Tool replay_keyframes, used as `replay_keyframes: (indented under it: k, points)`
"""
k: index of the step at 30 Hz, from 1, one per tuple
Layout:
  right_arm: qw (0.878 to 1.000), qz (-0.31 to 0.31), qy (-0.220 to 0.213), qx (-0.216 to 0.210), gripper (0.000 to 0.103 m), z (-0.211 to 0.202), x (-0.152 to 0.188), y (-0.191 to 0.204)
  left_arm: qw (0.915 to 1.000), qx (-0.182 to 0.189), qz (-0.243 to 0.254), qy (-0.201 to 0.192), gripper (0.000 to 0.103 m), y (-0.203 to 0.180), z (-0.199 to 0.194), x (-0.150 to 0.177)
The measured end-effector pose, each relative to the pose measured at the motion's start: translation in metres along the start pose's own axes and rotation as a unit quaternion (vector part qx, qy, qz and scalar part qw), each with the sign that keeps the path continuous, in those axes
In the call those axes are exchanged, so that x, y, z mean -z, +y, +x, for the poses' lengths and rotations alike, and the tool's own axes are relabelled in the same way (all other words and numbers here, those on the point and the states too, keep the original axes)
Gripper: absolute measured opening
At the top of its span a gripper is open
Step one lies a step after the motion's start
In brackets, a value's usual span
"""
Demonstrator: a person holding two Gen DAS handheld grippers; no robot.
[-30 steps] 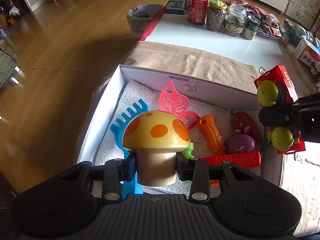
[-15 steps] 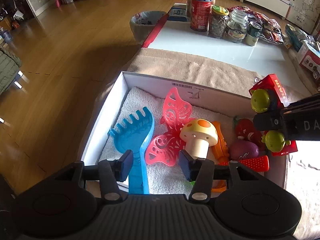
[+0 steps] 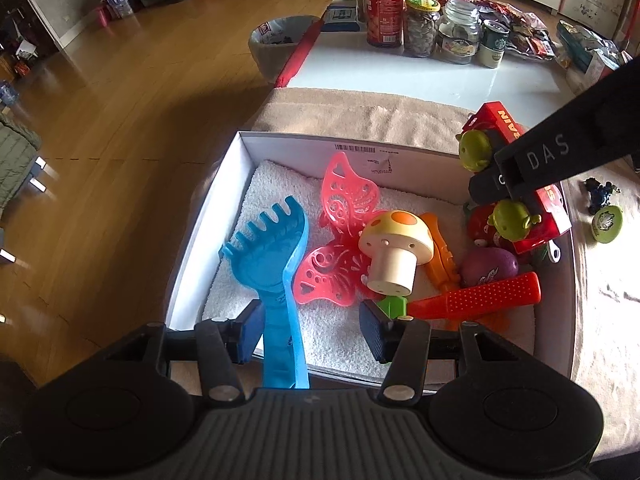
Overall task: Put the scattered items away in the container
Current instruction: 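Release the mushroom into the box with the left tool while the right tool drops the train in, then withdraw both tools from the box toward the green egg and blue robot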
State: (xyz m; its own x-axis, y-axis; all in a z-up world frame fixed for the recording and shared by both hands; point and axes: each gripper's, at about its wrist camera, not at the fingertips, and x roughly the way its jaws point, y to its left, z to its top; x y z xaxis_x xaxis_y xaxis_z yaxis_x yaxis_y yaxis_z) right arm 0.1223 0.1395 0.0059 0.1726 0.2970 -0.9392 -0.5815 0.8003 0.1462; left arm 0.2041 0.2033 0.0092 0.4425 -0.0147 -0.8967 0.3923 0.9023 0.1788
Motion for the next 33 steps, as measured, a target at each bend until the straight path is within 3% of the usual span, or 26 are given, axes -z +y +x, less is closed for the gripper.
replay_keyframes:
  k: [9,18,22,24,26,33]
  points:
    - [1.000,0.002,-0.020,-0.010,0.023,-0.011,-0.005,-0.001,1.0000,0.000,-0.003,0.001,0.053,0.004,-0.003,0.001]
    - [0.999,-0.002,-0.045,-0.027,0.027,-0.045,0.020,-0.023,0.9999,0.007,0.006,-0.010,0.054,-0.010,-0.018,0.003]
    - [0.998,0.015,-0.058,-0.032,0.033,-0.066,0.044,-0.055,0.9992,0.023,0.018,-0.028,0.060,-0.033,-0.038,0.005]
    - [0.997,0.026,-0.064,-0.026,0.051,-0.075,0.060,-0.075,0.9983,0.032,0.030,-0.038,0.063,-0.049,-0.047,0.006]
    - [0.996,0.040,-0.072,-0.017,0.057,-0.083,0.078,-0.098,0.9968,0.045,0.046,-0.048,0.066,-0.070,-0.057,0.007]
    - [0.989,0.120,-0.078,0.028,0.057,-0.086,0.148,-0.182,0.9869,0.088,0.105,-0.086,0.075,-0.160,-0.081,0.022]
